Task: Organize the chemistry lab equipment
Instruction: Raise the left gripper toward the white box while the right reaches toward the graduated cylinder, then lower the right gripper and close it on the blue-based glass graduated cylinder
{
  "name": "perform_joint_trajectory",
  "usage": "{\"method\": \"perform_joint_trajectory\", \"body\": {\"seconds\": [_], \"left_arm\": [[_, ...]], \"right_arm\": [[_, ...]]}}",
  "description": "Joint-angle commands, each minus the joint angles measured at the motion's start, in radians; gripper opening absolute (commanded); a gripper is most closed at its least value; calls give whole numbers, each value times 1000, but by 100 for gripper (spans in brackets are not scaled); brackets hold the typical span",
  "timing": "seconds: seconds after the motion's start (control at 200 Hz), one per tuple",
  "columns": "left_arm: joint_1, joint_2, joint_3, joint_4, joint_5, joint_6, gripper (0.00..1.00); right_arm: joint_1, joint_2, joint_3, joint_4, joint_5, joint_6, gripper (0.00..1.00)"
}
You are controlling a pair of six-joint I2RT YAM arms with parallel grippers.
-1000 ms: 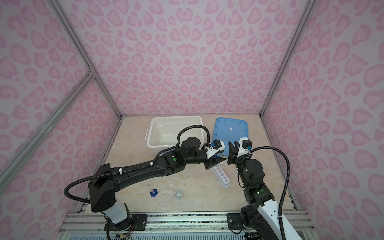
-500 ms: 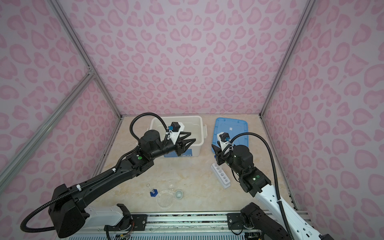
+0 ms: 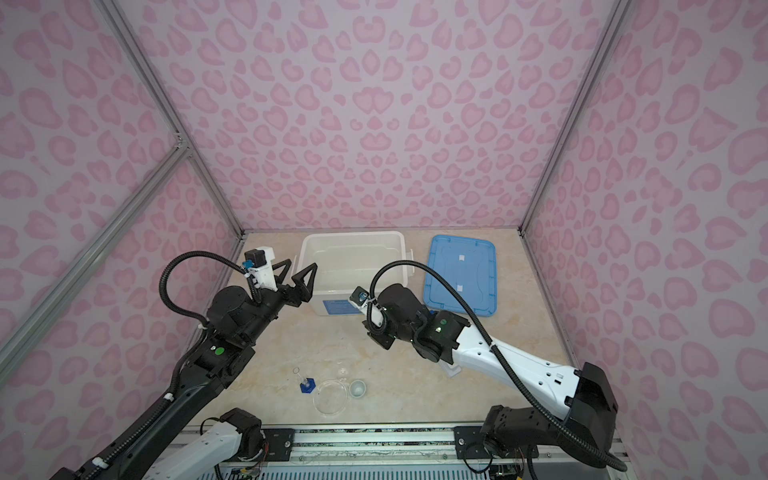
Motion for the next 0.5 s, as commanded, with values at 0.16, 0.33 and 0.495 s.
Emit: {"method": "perform_joint_trajectory", "body": {"seconds": [0.16,0.33,0.495], "left_arm": [[201,-143,-131,-75,-77,-137,87],[265,-90,-152,-110,-66,-187,85],[265,-52,-198,-45,-47,-184,88]], "right_arm": [[56,178,-18,211,-234,-6,42],[83,222,-89,401,-330,-6,48],[94,276,-131,526,-399,1,48]]}}
